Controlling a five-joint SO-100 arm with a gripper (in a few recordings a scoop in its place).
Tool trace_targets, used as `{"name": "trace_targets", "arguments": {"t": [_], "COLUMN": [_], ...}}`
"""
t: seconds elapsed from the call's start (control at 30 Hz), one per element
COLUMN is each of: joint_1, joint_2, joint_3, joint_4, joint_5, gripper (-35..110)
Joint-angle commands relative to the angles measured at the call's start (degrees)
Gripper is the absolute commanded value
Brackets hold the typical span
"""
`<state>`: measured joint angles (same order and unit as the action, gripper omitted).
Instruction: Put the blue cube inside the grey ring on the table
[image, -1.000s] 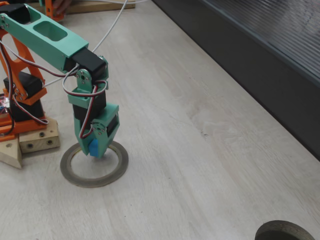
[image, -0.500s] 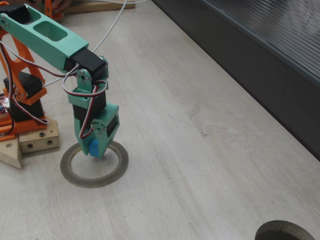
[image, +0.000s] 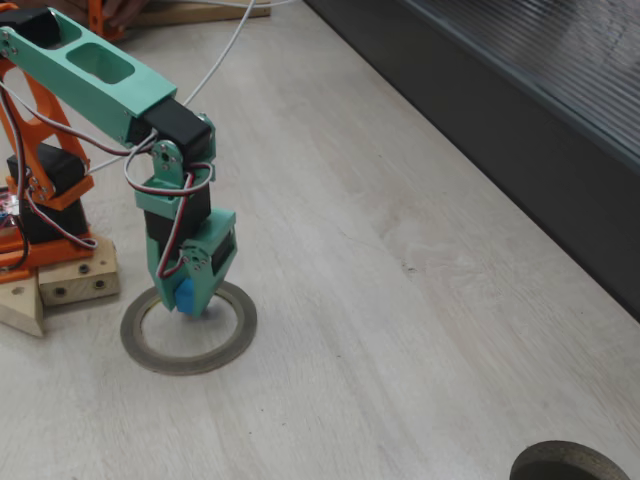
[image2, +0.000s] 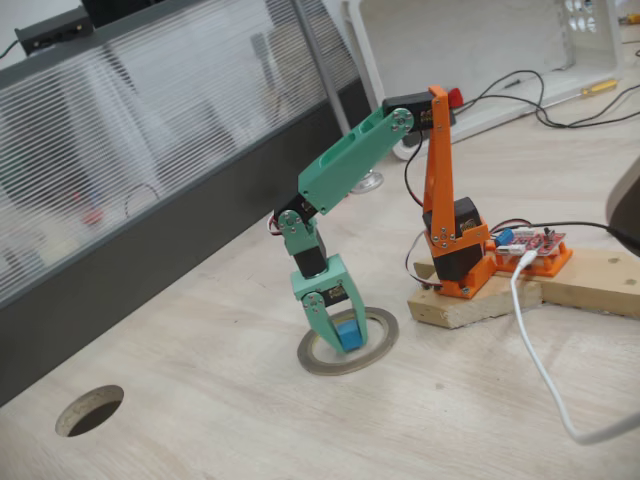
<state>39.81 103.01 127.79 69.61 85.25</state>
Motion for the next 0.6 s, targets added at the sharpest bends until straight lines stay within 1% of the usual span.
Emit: {"name": "trace_targets", "arguments": {"t": [0.0,0.37,0.47,0.57], "joint_1": [1.05,1.05,1.14,1.14], "joint_2": [1.32,1.41,1.41,1.41], "joint_3": [-0.18,-0.53,-0.53,-0.35], "joint_4": [0.70,0.70,0.70,0.79], "joint_5": [0.00,0.00,-0.09,-0.09], "gripper": [7,7,12,20]}}
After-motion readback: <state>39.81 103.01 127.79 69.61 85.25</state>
